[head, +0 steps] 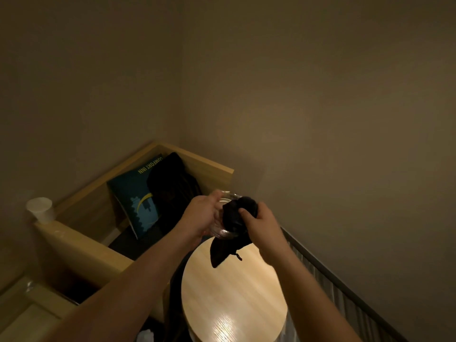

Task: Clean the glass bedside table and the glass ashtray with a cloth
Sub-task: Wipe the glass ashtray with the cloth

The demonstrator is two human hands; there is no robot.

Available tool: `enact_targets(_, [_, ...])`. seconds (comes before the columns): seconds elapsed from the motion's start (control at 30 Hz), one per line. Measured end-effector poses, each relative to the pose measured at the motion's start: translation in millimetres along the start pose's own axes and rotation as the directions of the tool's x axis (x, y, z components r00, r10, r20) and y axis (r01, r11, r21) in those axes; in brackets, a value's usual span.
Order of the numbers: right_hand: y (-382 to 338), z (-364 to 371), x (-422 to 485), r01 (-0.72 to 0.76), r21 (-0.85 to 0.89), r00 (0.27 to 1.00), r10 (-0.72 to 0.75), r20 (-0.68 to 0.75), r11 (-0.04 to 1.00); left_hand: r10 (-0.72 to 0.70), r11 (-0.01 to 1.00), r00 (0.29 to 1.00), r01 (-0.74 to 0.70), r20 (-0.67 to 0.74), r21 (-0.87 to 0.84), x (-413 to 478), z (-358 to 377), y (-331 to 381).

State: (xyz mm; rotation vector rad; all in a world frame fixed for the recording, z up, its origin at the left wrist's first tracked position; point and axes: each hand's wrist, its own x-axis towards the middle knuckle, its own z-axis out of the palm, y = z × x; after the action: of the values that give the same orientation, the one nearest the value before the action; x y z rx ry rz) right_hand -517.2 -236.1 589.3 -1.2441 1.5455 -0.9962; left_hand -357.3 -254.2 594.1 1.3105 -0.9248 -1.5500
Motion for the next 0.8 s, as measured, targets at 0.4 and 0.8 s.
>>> enact_targets(0.4, [-23.2,-27.3,-4.2,0.072,-0.25,0.974,-0.013,0.228,0.966,-0.218,0.972,0.896,0.235,0.387,0.004,-12.4,-23.5,10.8])
enact_targets(0.8, [12.2,13.8,-28.2,-0.089,-0.153,0.995,0.079,-0.067,0.984,-0.021,0.994,0.984,0.0,-0.18,-0.114,-20.7,11.6,-34.1])
